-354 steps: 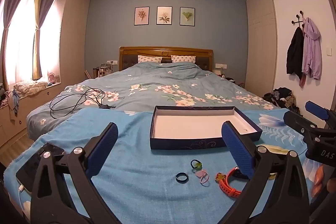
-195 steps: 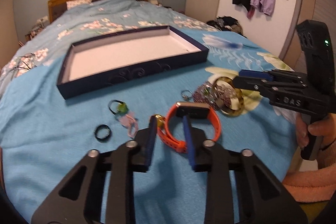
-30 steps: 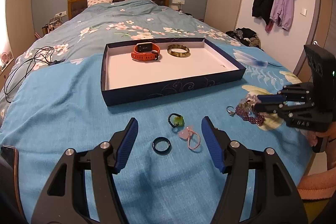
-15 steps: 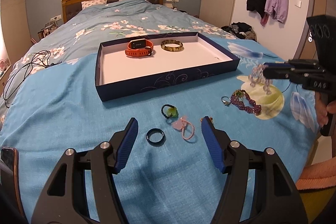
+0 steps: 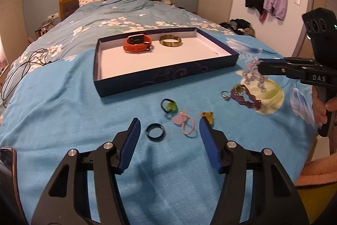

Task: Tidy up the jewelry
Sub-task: 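Grasp the clear crystal bead bracelet with the right gripper and lift, then grasp the pink hair tie with the left gripper while the right gripper holds the crystal bracelet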

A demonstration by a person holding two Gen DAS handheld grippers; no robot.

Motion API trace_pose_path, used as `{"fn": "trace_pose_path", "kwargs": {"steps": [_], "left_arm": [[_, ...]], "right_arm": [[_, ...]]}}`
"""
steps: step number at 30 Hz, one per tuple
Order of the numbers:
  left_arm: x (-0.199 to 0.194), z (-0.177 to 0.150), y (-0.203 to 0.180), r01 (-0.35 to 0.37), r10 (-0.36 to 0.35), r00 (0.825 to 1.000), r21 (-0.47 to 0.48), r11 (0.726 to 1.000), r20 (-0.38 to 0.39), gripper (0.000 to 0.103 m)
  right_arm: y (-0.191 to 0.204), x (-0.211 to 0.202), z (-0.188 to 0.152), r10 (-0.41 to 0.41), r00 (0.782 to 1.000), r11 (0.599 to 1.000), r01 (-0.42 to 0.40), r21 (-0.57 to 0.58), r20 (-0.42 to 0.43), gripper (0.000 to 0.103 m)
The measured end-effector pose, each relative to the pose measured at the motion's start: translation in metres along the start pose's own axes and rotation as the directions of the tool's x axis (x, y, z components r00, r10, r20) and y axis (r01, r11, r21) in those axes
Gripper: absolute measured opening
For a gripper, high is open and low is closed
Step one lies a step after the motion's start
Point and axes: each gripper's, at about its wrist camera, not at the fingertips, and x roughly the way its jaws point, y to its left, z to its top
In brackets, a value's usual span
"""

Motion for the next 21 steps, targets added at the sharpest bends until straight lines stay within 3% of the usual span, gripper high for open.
{"fn": "trace_pose_path", "kwargs": {"steps": [3,5,11,14,15,16,21], "left_arm": [[0.001,0.000,-0.005,0.007,-0.007,1.000,0.019,1.000,-0.002,0.055],[0.001,-0.001,-0.008,0.018,-0.018,1.000,0.026,0.999,-0.006,0.054],[0.010,0.001,-0.012,0.025,-0.023,0.999,0.032,0.999,-0.037,0.049],[0.011,0.001,-0.013,0.031,-0.030,0.999,0.034,0.999,-0.039,0.049],[0.012,0.002,-0.014,0.034,-0.033,0.999,0.035,0.999,-0.039,0.049],[0.012,0.002,-0.014,0.037,-0.035,0.999,0.034,0.999,-0.039,0.049],[0.016,0.002,-0.017,0.048,-0.046,0.998,0.043,0.998,-0.051,0.049]], "right_arm": [[0.001,0.003,0.000,0.009,1.000,1.000,-0.009,0.007,-0.002,0.014],[0.002,0.004,0.000,0.018,1.000,1.000,-0.018,0.011,-0.004,0.000],[0.003,0.010,-0.001,0.019,1.000,1.000,-0.019,0.016,-0.016,0.000],[0.001,0.015,-0.004,-0.016,0.999,1.000,0.017,0.007,-0.041,0.009],[0.000,0.018,-0.005,-0.039,0.998,0.999,0.039,0.005,-0.051,0.021],[-0.001,0.020,-0.006,-0.043,0.997,0.999,0.044,0.006,-0.059,0.027],[0.000,0.040,-0.011,-0.088,0.990,0.996,0.088,-0.010,-0.111,0.032]]}}
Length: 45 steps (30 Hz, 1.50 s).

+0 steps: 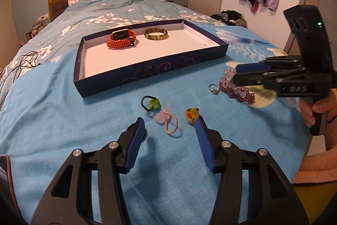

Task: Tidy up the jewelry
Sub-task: 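Grasp the pink hair tie with the left gripper while the right gripper holds the crystal bracelet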

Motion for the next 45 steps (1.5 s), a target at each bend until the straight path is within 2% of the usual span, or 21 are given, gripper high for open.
{"fn": "trace_pose_path", "kwargs": {"steps": [2,3,4,5,9,11,15,17,27,31,34,36,37,45], "left_arm": [[0.002,0.001,-0.001,0.002,-0.002,1.000,0.006,1.000,-0.008,0.049],[0.003,0.001,-0.001,0.004,-0.004,1.000,0.006,1.000,-0.011,0.049],[0.004,0.001,-0.001,0.006,-0.006,1.000,0.005,1.000,-0.014,0.049],[0.005,0.002,-0.001,0.011,-0.011,1.000,0.004,1.000,-0.017,0.048],[0.008,0.004,0.002,0.024,-0.024,0.999,-0.003,1.000,-0.030,0.045],[0.010,0.004,0.003,0.027,-0.028,0.999,-0.010,1.000,-0.040,0.039],[0.012,0.004,0.007,0.043,-0.045,0.998,-0.028,0.999,-0.054,0.036],[0.013,0.004,0.006,0.043,-0.044,0.997,-0.022,0.999,-0.059,0.030],[0.024,0.013,0.009,0.023,-0.027,0.995,-0.040,0.999,-0.093,0.030],[0.027,0.015,0.012,0.019,-0.024,0.994,-0.048,0.999,-0.102,0.017],[0.028,0.015,0.013,0.017,-0.022,0.994,-0.050,0.999,-0.104,0.015],[0.029,0.015,0.013,0.015,-0.020,0.995,-0.046,0.999,-0.097,0.010],[0.029,0.015,0.013,0.019,-0.023,0.995,-0.046,0.999,-0.096,0.004],[0.023,0.016,0.013,0.027,-0.030,0.997,-0.045,0.999,-0.068,0.003]], "right_arm": [[-0.002,0.006,-0.001,0.002,1.000,1.000,-0.001,0.006,-0.017,0.031],[-0.003,0.007,-0.001,0.006,1.000,1.000,-0.006,0.010,-0.021,0.023],[-0.004,0.007,-0.002,0.010,1.000,1.000,-0.010,0.014,-0.018,0.010],[-0.005,0.006,-0.002,0.019,1.000,1.000,-0.019,0.015,-0.016,0.008],[-0.004,-0.002,-0.001,0.022,1.000,1.000,-0.022,0.004,0.006,0.008],[-0.004,-0.007,0.000,0.035,0.999,0.999,-0.035,0.007,0.020,0.008],[-0.005,-0.020,0.006,0.072,0.995,0.997,-0.074,0.024,0.065,0.008],[-0.002,-0.024,0.009,0.082,0.993,0.996,-0.085,0.025,0.083,0.008],[0.005,-0.039,0.025,0.109,0.983,0.994,-0.112,0.013,0.147,0.008],[0.006,-0.037,0.026,0.111,0.983,0.993,-0.114,0.010,0.149,0.008],[0.006,-0.037,0.026,0.110,0.983,0.994,-0.112,0.011,0.149,0.008],[0.006,-0.037,0.027,0.111,0.982,0.993,-0.114,0.013,0.151,0.008],[0.005,-0.037,0.027,0.110,0.982,0.993,-0.113,0.014,0.153,0.008],[0.005,-0.040,0.029,0.112,0.980,0.993,-0.115,0.011,0.165,0.008]]}}
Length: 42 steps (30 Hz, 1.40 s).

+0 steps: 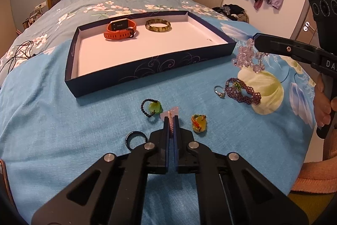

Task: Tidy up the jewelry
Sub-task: 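Grasp the pink hair tie with the left gripper while the right gripper holds the crystal bracelet, then carry the pink hair tie and crystal bracelet over the tray box with both grippers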

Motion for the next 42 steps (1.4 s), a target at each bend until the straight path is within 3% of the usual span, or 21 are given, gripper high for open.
{"fn": "trace_pose_path", "kwargs": {"steps": [21,42], "left_arm": [[-0.038,0.029,0.006,-0.012,0.009,0.993,0.024,1.000,0.114,0.003],[-0.020,0.072,0.021,-0.042,0.037,0.992,0.035,0.999,0.121,0.003]], "right_arm": [[-0.003,0.003,0.026,-0.011,0.999,1.000,0.012,-0.022,0.045,0.008],[-0.020,0.044,0.064,-0.013,1.000,1.000,0.013,-0.013,0.022,0.008]]}}
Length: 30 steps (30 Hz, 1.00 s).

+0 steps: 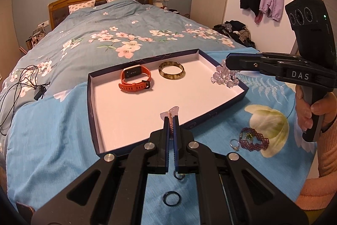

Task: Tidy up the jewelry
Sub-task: 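Carry the pink hair tie and crystal bracelet over the tray box with both grippers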

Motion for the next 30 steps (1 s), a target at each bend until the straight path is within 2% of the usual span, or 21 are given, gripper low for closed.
{"fn": "trace_pose_path", "kwargs": {"steps": [30], "left_arm": [[0.050,0.031,0.032,-0.018,0.016,0.998,-0.041,0.999,-0.055,0.003]], "right_arm": [[-0.025,0.066,0.022,-0.046,0.996,0.999,0.047,0.014,-0.080,0.008]]}}
